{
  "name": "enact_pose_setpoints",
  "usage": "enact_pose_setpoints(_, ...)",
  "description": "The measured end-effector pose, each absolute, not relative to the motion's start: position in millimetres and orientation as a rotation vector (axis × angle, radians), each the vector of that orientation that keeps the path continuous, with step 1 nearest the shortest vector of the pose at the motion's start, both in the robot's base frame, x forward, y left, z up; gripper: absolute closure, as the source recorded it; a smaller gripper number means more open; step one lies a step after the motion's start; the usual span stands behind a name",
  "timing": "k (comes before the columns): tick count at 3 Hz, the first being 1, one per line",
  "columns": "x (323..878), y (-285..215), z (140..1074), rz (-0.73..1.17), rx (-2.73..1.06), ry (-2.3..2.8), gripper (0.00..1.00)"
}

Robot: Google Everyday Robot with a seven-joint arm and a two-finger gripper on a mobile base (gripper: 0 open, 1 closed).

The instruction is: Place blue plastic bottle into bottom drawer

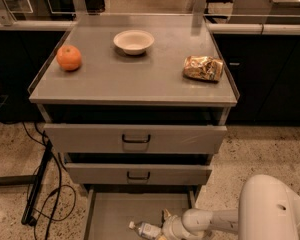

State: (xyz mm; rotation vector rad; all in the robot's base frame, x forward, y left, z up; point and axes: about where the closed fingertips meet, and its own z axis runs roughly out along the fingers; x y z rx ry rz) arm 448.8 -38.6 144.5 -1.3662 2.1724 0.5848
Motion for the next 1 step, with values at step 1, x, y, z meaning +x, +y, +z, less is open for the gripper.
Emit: enact_pose_setpoints(1,448.8,-38.6,144.5,0.585,-1.366,2.172,0.0)
